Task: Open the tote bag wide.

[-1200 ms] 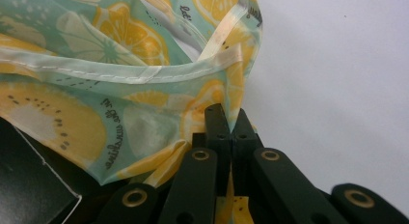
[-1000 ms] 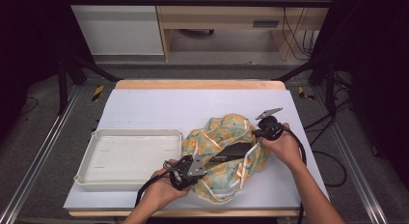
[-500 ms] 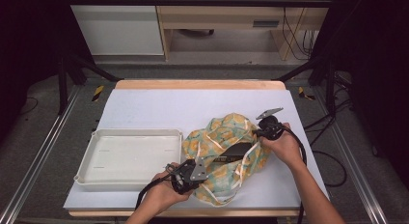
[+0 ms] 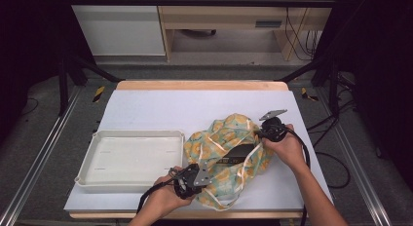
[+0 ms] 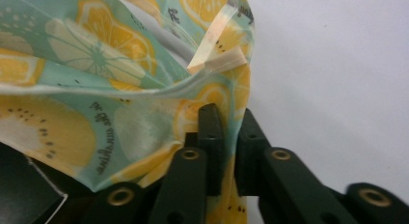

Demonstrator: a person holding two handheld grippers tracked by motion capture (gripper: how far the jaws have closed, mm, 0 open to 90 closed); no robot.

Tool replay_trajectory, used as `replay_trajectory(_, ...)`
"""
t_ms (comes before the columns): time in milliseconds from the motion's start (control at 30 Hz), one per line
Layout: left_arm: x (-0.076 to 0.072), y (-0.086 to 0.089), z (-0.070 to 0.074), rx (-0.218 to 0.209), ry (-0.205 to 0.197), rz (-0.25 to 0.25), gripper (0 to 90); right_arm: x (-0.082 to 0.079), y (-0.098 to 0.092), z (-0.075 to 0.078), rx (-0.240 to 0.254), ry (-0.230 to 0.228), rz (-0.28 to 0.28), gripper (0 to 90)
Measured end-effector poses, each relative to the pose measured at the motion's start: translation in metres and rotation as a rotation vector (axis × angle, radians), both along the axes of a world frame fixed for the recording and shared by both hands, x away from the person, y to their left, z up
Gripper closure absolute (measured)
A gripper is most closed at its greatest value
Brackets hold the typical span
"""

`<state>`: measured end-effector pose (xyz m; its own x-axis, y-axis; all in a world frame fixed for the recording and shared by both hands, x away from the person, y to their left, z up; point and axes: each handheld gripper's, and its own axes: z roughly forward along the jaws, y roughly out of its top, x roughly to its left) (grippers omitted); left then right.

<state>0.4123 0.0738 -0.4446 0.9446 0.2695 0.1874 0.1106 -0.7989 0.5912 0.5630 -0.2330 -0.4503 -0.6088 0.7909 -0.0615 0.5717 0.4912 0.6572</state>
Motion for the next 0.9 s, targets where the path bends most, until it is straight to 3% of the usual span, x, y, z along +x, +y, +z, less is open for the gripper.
replay_trajectory(133, 0.0, 0.003, 0.008, -0.054, -0.022, 0.023, 82.6, -0.011, -0.005, 0.011, 0.023, -0.066, -0.013, 59.5)
replay_trajectory(267, 0.0, 0.005, 0.018, -0.11, -0.036, 0.043, 74.0, -0.027, -0.012, 0.031, 0.073, -0.135, -0.029, 43.7)
replay_trajectory(400, -0.001, 0.004, 0.031, -0.149, -0.059, 0.046, 68.8, -0.042, -0.019, 0.049, 0.1, -0.186, -0.019, 37.2)
replay_trajectory(533, -0.003, 0.006, 0.047, -0.196, -0.1, 0.07, 61.6, -0.064, -0.017, 0.062, 0.126, -0.227, 0.013, 40.3)
replay_trajectory(667, 0.007, 0.005, 0.057, -0.188, -0.157, 0.136, 55.5, -0.091, -0.006, 0.062, 0.122, -0.261, 0.073, 44.5)
replay_trajectory(733, 0.014, 0.005, 0.058, -0.195, -0.158, 0.155, 51.7, -0.103, 0.0, 0.06, 0.126, -0.257, 0.112, 47.6)
replay_trajectory(800, 0.019, 0.005, 0.058, -0.184, -0.178, 0.189, 48.9, -0.113, 0.005, 0.057, 0.125, -0.262, 0.141, 51.6)
replay_trajectory(833, 0.022, 0.006, 0.058, -0.151, -0.198, 0.191, 47.6, -0.117, 0.007, 0.056, 0.123, -0.255, 0.156, 53.1)
replay_trajectory(900, 0.03, 0.006, 0.055, -0.135, -0.193, 0.221, 44.1, -0.123, 0.01, 0.051, 0.111, -0.26, 0.169, 56.5)
